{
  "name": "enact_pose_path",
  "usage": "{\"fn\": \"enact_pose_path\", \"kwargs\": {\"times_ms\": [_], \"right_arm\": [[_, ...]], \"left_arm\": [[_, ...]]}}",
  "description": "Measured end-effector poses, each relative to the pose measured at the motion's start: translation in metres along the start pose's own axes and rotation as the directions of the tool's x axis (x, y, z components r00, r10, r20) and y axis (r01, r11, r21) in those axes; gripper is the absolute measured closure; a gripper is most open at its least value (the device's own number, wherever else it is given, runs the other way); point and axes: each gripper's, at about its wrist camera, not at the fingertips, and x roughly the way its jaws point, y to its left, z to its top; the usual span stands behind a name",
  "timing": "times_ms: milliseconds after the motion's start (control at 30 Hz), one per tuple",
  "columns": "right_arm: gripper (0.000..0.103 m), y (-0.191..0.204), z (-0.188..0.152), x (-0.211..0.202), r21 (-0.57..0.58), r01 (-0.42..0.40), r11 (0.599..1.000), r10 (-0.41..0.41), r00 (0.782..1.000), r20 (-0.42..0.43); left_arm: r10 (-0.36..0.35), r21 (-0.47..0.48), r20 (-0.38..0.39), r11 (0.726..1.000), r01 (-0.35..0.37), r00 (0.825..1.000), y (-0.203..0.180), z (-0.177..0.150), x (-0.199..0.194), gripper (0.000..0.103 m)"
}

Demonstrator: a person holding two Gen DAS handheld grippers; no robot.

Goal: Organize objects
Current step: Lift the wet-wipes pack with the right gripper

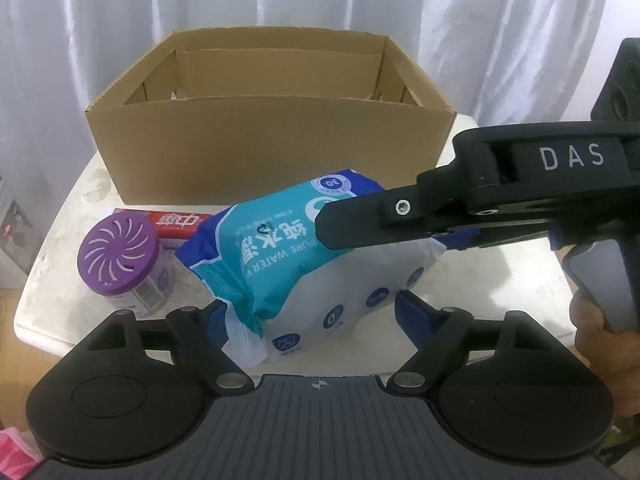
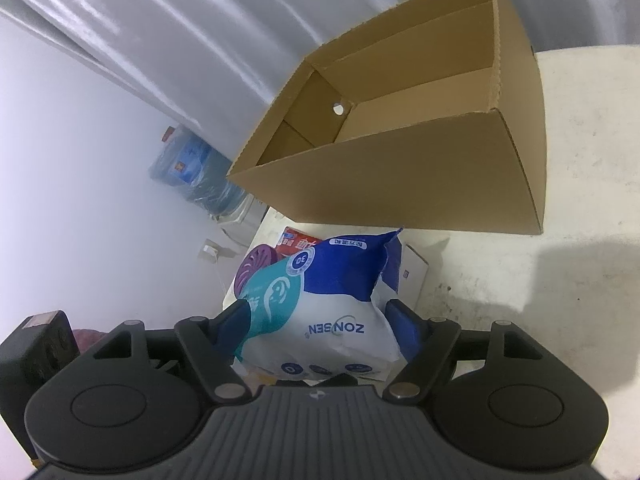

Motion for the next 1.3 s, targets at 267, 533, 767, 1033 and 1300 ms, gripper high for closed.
{"fn": "enact_pose_path", "kwargs": {"times_ms": [267, 533, 767, 1033, 1300], "right_arm": [[0.026, -0.003, -0.004, -0.001, 0.019, 0.001, 1.000, -0.001, 1.000, 0.012], [0.026, -0.006, -0.005, 0.005, 0.046, -0.006, 0.999, 0.006, 1.000, 0.002], [0.026, -0.005, -0.006, 0.006, 0.027, -0.002, 1.000, 0.002, 1.000, 0.012], [0.025, 0.002, -0.007, 0.002, 0.004, 0.017, 1.000, -0.017, 1.000, 0.015], [0.025, 0.005, -0.007, 0.001, 0.000, 0.020, 1.000, -0.020, 1.000, 0.017]], "left_arm": [[0.047, 0.037, -0.011, 0.998, -0.047, 0.999, -0.003, -0.001, 0.006, 0.020], [0.045, 0.046, -0.033, 0.998, -0.044, 0.998, -0.005, 0.000, 0.014, 0.017], [0.053, 0.041, -0.043, 0.998, -0.051, 0.998, -0.007, 0.001, 0.017, 0.017], [0.041, 0.026, -0.044, 0.999, -0.040, 0.998, -0.008, 0.003, 0.014, 0.018], [0.039, 0.027, -0.032, 0.999, -0.038, 0.999, -0.007, 0.003, 0.012, 0.018]]}}
